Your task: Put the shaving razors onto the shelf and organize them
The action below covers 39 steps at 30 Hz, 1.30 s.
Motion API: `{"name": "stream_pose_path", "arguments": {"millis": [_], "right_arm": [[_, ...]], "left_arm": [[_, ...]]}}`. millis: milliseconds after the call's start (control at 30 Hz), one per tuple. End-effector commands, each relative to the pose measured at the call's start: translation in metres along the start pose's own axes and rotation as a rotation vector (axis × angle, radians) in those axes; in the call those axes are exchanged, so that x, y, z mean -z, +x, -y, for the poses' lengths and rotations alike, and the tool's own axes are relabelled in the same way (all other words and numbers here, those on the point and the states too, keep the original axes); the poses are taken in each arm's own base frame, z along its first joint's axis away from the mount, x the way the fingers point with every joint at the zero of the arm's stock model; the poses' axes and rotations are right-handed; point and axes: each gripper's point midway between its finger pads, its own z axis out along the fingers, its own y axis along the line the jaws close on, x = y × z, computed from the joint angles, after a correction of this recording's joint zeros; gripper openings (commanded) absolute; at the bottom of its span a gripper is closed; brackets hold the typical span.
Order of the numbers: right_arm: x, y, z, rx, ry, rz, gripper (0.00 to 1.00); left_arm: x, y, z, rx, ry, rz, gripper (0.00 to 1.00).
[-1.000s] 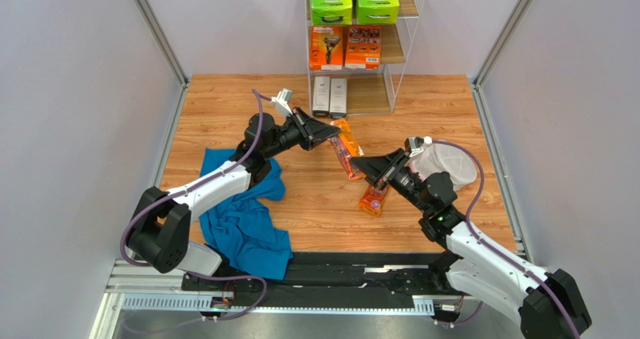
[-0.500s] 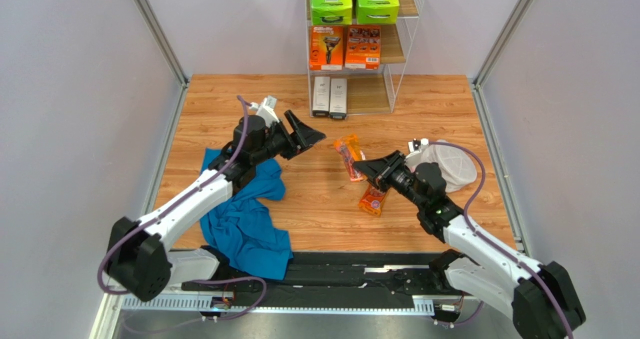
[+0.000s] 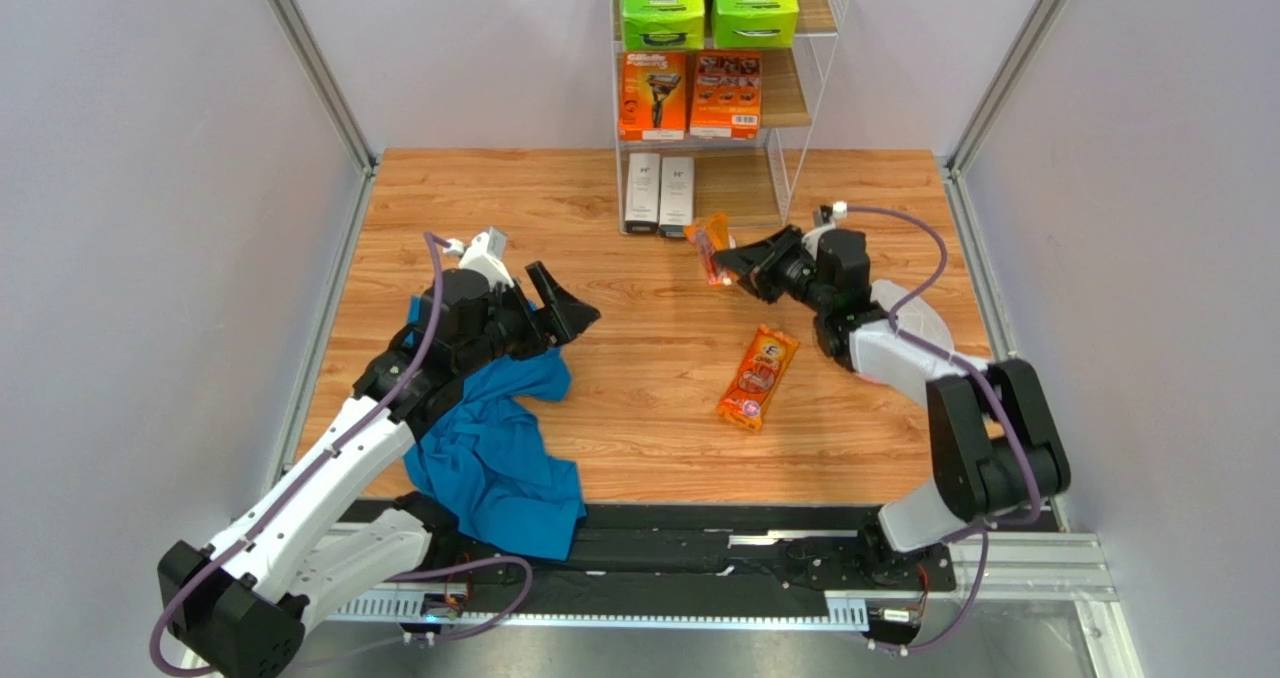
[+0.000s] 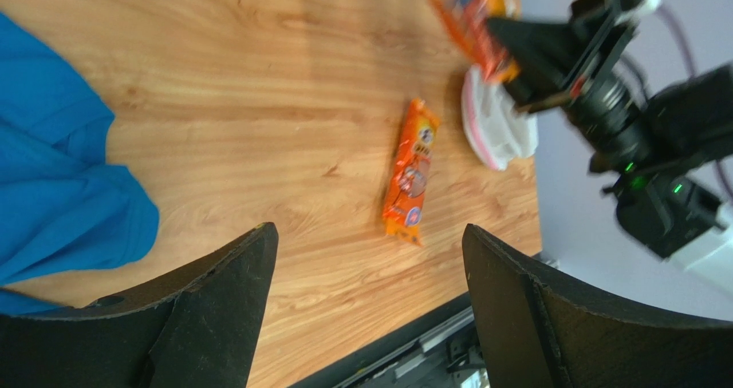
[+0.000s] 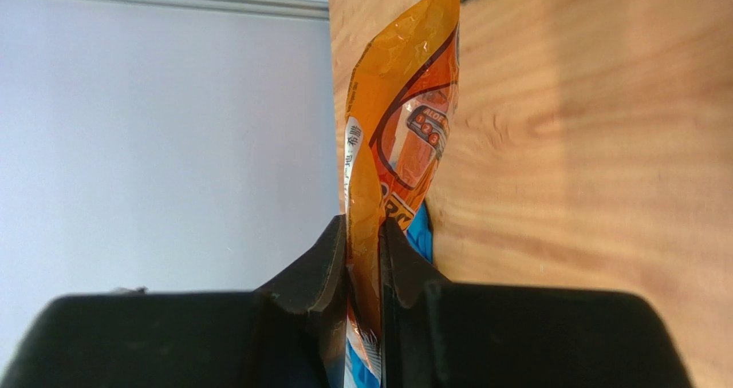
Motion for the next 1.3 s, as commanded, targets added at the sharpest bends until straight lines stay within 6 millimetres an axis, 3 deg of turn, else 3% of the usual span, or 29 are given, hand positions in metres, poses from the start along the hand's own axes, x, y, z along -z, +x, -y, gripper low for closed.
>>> {"name": "stream_pose_path", "arguments": {"millis": [0,33,67,167,200,233,300,433,667,700,1200,1267], "right_arm": [[-0.028,-0.037,-0.027,0.059,-0.134,0.005,0.00],[-0.035,-0.047,-0.034,0.060,-0.150,0.019,0.00],[-0.046,-0.050,-0.021,0.033,-0.129,0.011,0.00],[-0.062,-0.070,-0.027,0.025,-0.154,0.035,0.00],[-0.071,-0.074,-0.014,0.012,-0.137,0.041,0.00],[-0.076,-0.082,-0.020,0.015,-0.153,0.059,0.00],[-0.087,-0.090,-0.006,-0.012,-0.132,0.080,0.00],[-0.103,-0.105,0.002,-0.037,-0.136,0.124,0.00],[-0.119,-0.128,0.023,-0.062,-0.072,0.213,0.00],[-0.122,-0.132,0.019,-0.059,-0.077,0.219,0.00],[-0.163,-0.139,0.076,-0.115,0.080,0.207,0.03],[-0.173,-0.138,0.072,-0.116,0.075,0.175,0.05]], "left_arm": [[0.000,0.023,-0.015,-0.026,-0.016,-0.076,0.87],[0.000,0.028,-0.019,-0.023,-0.018,-0.088,0.87],[0.000,0.031,-0.019,-0.021,-0.008,-0.096,0.87],[0.000,0.040,-0.026,-0.018,-0.006,-0.111,0.87],[0.001,0.042,-0.027,-0.016,-0.005,-0.115,0.87],[0.001,0.048,-0.032,-0.014,-0.013,-0.126,0.87],[0.005,0.050,-0.032,-0.008,0.002,-0.118,0.87],[0.009,0.058,-0.039,0.003,0.007,-0.115,0.87],[0.013,0.063,-0.035,-0.019,0.038,-0.141,0.87],[0.014,0.063,-0.035,-0.021,0.042,-0.140,0.87],[0.016,0.069,-0.037,-0.032,0.051,-0.153,0.87],[0.016,0.071,-0.038,-0.031,0.050,-0.160,0.87]]}}
